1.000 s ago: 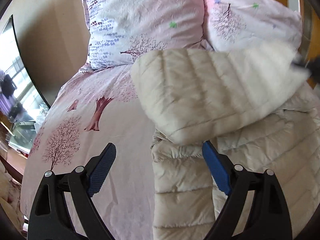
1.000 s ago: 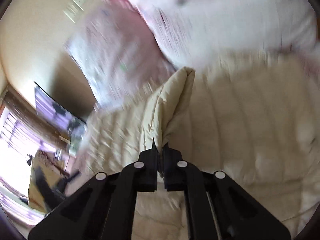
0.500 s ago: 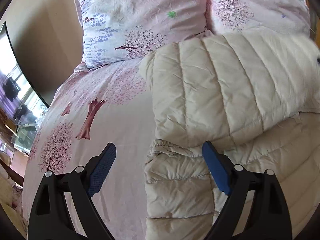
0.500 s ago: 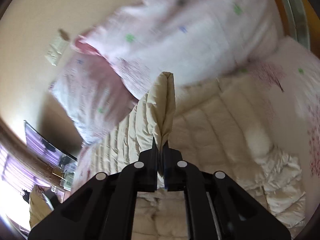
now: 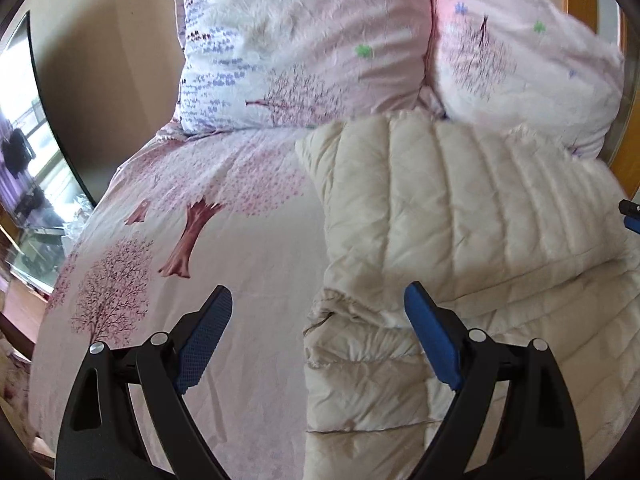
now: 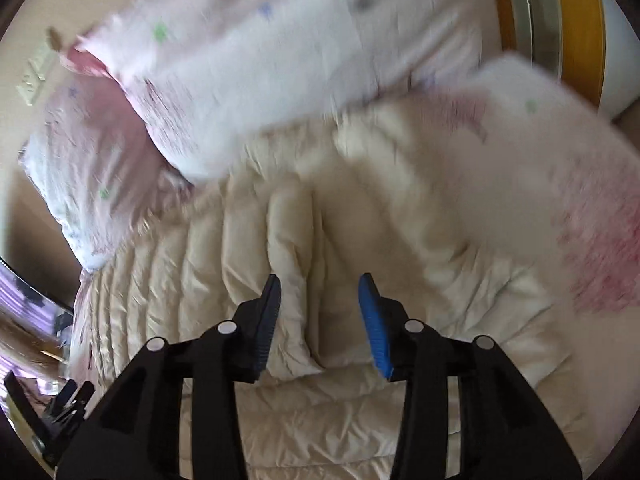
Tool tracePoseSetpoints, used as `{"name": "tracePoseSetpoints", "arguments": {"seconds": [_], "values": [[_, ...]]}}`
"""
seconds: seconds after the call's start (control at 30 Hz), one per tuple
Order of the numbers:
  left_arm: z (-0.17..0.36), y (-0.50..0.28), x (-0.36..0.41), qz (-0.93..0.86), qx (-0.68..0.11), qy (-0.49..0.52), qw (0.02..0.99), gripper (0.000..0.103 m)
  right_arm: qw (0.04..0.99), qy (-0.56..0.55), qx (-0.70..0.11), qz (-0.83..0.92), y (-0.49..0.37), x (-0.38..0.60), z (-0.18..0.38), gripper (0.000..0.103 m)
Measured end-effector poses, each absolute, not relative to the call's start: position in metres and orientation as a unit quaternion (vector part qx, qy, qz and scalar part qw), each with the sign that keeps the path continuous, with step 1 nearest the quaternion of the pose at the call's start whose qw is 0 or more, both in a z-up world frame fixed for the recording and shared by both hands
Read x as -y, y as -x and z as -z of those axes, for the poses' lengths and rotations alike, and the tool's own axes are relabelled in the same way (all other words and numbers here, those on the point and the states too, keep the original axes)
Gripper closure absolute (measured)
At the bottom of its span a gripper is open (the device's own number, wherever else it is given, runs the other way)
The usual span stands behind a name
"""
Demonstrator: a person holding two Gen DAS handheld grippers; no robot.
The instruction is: Fold large clothes
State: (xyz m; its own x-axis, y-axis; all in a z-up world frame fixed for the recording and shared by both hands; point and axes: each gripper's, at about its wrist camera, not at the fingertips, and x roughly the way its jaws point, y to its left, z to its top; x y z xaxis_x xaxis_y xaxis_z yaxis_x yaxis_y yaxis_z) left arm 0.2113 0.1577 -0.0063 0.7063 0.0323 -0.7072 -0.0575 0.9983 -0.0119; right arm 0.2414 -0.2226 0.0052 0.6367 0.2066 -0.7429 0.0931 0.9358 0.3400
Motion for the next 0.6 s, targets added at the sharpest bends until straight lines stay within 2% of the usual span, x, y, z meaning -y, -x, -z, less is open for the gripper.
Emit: {"name": "tracePoseSetpoints", "arguments": {"seconds": [0.03, 0.17, 0.47, 0.53, 0.6], "values": [[0.005, -0.211, -0.159, -0.018, -0.380, 0.023, 0.925, 0.014, 0.887, -0.175, -0.424, -0.047, -0.241, 0.219, -0.006, 0.061], [0.002, -0.214, -0.160, 0.023, -0.374, 0.063, 0.925, 0.014, 0.869, -0.167, -0.450, -0.119, -0.245, 0.199, -0.002, 0.076], [0.012, -0.212, -0.164, 0.042, -0.392, 0.100, 0.913, 0.014, 0.823, -0.158, -0.535, -0.107, -0.268, 0.191, 0.052, 0.076], [0.012, -0.203, -0.172, 0.052, -0.391, 0.118, 0.911, 0.014, 0.821, -0.166, -0.534, -0.118, -0.265, 0.193, 0.047, 0.071], [0.011, -0.189, -0.183, 0.062, -0.389, 0.136, 0.909, 0.014, 0.822, -0.180, -0.522, -0.141, -0.255, 0.202, 0.034, 0.047]]}}
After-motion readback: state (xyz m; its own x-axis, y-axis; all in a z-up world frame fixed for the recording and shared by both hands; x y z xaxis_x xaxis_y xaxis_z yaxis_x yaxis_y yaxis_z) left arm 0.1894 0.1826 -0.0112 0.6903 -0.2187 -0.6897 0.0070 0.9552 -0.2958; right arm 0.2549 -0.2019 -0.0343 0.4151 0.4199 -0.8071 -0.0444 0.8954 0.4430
